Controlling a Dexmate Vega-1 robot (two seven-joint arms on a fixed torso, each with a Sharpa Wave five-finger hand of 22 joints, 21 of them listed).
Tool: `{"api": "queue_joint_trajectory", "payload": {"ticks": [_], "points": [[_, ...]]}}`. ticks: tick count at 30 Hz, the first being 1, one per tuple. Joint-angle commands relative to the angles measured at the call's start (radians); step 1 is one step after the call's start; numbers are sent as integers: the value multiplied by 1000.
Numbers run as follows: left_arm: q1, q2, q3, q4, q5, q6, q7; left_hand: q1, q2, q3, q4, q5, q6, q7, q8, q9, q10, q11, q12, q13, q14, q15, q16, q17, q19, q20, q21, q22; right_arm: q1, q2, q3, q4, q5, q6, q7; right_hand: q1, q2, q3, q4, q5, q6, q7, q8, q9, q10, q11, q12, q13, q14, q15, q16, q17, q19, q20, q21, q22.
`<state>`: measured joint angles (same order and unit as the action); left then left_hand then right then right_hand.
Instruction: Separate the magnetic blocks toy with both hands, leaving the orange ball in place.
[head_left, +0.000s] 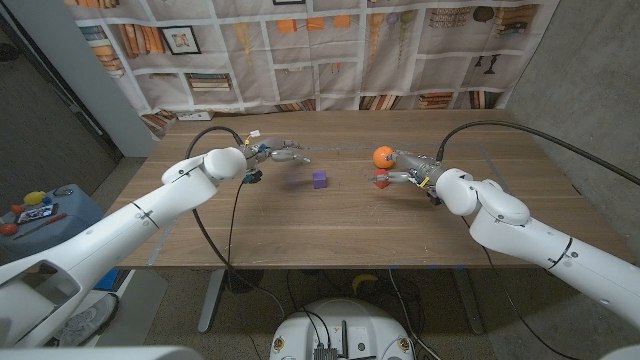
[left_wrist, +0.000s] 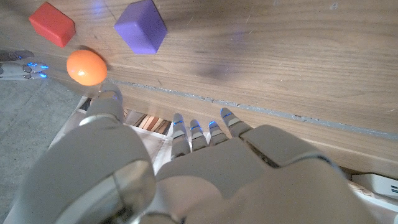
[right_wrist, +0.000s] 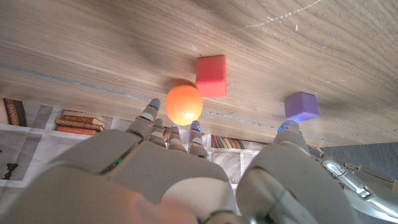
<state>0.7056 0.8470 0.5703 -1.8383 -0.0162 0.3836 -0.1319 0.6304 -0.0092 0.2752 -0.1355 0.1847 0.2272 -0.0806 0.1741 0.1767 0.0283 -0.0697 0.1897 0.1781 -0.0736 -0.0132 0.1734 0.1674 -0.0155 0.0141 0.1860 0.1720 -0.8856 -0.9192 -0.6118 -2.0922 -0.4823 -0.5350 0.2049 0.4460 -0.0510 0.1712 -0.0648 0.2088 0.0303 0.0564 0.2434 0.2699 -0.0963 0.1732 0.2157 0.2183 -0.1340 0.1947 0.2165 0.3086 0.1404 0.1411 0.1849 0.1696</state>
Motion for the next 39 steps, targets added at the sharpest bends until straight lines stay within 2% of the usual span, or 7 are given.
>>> {"api": "queue_joint_trajectory", "payload": {"ticks": [1,6,16,23,25,31,39], "points": [[65,15,-54,8,-95,-69,88,-8,9,7,3,0,4,-22,5,1,-2,-10,8,2,-6,-11,6,2,6,-8,9,0,-40,-6,67,38,151,75,-133,-11,13,-3,4,5,-12,-16,-13,-9,6,2,2,-1,-1,-4,6,3,-12,7,2,2],[84,11,-73,22,-133,-109,110,-9,16,9,3,0,5,-27,6,1,-3,-8,7,2,-6,-14,5,2,7,-6,9,0,-51,-6,96,58,214,106,-178,-29,22,-6,11,2,-19,-30,-25,-22,6,-14,1,-4,-8,-8,4,4,-22,4,0,2],[137,0,-100,39,-181,-157,176,-22,38,14,8,-2,-6,-27,4,1,-22,-4,1,0,-22,-14,0,1,-6,-19,3,0,-80,43,145,160,368,254,-292,-58,32,-13,17,-1,-3,-50,-36,-52,21,-73,-2,-15,-13,-63,0,-5,-28,-20,1,0],[151,-35,-103,86,-212,-215,208,-31,45,13,11,-4,-12,-29,2,1,-24,-7,1,0,-24,-18,0,1,-7,-25,2,0,-108,56,185,234,472,392,-336,-75,37,-17,21,-3,-2,-71,-43,-65,33,-89,-3,-22,-2,-84,2,-13,-28,-36,2,0],[151,-39,-101,93,-213,-226,212,-40,49,12,14,-6,-25,-40,-1,0,-26,-6,0,0,-25,-19,1,1,-8,-26,2,0,-119,70,199,260,507,432,-356,-80,41,-18,22,-3,-3,-74,-46,-69,38,-96,-3,-24,6,-92,3,-17,-27,-41,2,-1],[169,-54,-113,102,-239,-258,233,-98,82,3,43,-9,-40,-61,0,1,-33,2,0,-2,-28,-25,4,4,-9,-29,3,0,-131,102,222,346,586,570,-376,-98,49,-21,27,-5,-10,-73,-53,-79,59,-107,-2,-30,25,-105,7,-26,-16,-64,6,-1],[208,-94,-132,120,-264,-312,300,-171,112,-7,74,-5,-73,-77,-1,0,-10,1,8,-4,-9,-36,11,5,6,-34,9,0,-137,131,246,401,668,653,-380,-108,62,-20,27,-4,-36,-63,-64,-88,82,-120,-3,-35,49,-121,10,-39,0,-87,9,-1]]}}
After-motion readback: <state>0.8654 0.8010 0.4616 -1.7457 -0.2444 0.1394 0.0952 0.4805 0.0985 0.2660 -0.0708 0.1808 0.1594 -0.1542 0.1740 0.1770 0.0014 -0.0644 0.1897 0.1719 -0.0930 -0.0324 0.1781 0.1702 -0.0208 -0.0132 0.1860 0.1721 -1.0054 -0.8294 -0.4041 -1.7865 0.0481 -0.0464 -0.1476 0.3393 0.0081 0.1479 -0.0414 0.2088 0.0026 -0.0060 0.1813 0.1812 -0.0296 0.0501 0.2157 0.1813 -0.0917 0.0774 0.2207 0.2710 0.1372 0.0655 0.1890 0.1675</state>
